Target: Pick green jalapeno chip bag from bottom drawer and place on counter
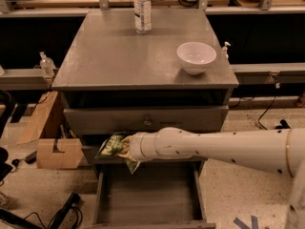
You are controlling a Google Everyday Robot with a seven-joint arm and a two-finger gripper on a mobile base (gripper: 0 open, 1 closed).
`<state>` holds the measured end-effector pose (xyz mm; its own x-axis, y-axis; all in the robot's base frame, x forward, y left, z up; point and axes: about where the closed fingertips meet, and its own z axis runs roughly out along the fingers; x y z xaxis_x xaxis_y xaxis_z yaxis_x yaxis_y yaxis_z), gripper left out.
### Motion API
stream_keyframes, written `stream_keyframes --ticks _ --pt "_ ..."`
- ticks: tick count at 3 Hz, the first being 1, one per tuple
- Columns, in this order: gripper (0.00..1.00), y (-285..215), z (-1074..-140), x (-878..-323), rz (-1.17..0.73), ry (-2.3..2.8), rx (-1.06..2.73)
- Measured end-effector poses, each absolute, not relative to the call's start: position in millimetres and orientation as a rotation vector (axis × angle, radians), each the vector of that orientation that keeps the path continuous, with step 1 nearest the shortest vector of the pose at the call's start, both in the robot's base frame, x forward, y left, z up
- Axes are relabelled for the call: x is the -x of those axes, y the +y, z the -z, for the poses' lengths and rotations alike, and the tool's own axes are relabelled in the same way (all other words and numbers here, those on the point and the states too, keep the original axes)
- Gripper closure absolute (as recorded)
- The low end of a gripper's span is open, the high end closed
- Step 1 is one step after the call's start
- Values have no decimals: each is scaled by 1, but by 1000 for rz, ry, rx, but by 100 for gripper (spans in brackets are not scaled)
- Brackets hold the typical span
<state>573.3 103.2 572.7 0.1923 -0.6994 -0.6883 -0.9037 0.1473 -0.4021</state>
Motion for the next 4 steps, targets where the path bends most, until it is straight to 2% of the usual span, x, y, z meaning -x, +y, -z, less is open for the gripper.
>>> stream_keyframes --ticks 1,2,4 --pt "100 104 -596 -528 -308 1632 1686" --pt "100 100 -637 -481 -229 1744 1681" --pt "100 107 -647 -486 -247 1707 1661"
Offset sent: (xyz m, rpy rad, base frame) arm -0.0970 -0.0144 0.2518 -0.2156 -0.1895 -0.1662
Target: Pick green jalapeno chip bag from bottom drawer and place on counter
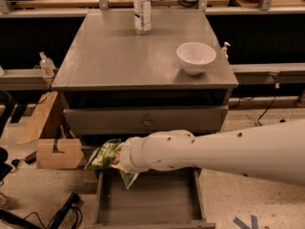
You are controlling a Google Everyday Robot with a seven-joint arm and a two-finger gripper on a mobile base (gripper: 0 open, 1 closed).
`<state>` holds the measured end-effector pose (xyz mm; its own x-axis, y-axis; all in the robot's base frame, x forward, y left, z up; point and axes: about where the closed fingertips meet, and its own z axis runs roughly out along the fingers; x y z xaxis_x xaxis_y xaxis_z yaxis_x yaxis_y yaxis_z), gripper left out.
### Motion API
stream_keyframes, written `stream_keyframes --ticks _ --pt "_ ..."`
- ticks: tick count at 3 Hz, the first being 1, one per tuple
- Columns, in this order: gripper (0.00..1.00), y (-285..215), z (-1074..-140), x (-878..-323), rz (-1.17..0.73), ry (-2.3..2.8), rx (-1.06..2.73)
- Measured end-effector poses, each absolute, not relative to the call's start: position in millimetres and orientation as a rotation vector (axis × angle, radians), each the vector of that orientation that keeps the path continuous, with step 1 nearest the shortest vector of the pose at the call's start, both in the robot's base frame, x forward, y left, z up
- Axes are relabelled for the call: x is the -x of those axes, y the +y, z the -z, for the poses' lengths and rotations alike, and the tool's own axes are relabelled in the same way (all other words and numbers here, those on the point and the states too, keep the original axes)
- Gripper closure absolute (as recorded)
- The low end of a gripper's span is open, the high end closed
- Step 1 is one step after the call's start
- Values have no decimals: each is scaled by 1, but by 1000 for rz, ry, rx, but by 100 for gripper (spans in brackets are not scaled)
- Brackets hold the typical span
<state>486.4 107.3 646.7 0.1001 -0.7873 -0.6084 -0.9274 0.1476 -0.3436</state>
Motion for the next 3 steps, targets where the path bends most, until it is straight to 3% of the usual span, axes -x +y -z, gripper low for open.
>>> stream_keyframes --ticks 2,3 --pt "100 153 -803 -501 -266 1383 1587" --pt "100 112 -886 -518 -200 1336 1482"
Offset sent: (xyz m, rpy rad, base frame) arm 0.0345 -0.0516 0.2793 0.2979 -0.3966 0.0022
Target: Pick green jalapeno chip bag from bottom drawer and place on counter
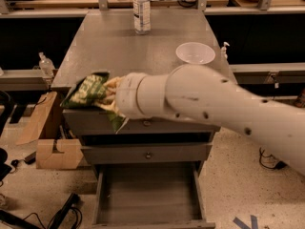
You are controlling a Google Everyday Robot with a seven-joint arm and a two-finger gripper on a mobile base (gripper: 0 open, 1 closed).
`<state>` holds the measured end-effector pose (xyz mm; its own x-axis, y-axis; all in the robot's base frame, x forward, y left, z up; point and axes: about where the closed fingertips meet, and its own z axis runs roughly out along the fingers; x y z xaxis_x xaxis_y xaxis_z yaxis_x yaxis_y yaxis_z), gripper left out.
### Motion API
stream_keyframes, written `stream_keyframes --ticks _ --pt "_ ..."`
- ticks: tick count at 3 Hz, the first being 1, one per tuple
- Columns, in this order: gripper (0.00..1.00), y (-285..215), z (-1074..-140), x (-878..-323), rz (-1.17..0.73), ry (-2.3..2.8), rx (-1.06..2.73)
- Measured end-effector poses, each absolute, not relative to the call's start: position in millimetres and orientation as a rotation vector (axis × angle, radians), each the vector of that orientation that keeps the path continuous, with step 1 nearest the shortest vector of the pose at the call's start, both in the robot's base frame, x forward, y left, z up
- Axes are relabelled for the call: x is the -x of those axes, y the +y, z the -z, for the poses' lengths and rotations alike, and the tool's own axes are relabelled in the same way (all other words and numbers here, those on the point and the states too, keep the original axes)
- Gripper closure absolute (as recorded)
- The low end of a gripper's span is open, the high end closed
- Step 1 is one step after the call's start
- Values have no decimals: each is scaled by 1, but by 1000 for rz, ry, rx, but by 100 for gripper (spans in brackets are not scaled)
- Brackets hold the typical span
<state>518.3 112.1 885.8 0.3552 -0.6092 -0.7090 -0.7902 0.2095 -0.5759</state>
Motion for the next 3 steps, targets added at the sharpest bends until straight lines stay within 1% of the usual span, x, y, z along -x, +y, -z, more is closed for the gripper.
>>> stream_keyframes --ticks 1,2,3 --pt "100 66 -931 -554 -126 1319 1394" --pt "100 11 -965 -618 -58 1333 1277" --pt "100 13 -969 -614 -54 1326 1280"
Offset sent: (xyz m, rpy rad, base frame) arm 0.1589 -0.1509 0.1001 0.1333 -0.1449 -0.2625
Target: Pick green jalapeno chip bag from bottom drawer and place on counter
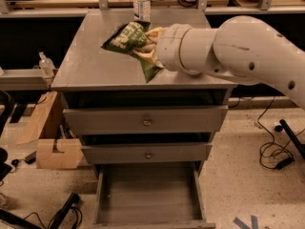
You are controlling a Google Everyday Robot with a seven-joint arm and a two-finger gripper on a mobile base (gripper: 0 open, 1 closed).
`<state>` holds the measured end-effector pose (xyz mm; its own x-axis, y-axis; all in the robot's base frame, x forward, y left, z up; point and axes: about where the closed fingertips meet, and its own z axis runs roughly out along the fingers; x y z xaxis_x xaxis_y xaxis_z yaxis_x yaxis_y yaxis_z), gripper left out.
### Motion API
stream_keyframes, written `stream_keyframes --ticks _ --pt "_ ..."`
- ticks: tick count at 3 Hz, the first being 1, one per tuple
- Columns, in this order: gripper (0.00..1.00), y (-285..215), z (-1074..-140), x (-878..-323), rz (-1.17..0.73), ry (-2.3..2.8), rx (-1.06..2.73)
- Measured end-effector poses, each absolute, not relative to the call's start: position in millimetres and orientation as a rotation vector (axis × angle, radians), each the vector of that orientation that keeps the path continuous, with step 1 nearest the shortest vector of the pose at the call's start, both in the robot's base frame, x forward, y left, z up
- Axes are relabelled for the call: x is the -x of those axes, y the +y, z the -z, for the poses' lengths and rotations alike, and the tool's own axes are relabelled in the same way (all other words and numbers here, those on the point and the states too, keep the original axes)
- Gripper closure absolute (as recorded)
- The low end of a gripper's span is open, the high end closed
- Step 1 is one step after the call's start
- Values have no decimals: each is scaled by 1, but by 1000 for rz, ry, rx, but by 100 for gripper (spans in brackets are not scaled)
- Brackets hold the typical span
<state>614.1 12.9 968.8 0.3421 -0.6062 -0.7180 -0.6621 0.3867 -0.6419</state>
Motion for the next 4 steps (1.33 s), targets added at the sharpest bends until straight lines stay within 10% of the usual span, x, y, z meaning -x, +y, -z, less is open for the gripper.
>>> stream_keyframes --ticks 4 --pt "100 83 -944 -761 -133 1255 1381"
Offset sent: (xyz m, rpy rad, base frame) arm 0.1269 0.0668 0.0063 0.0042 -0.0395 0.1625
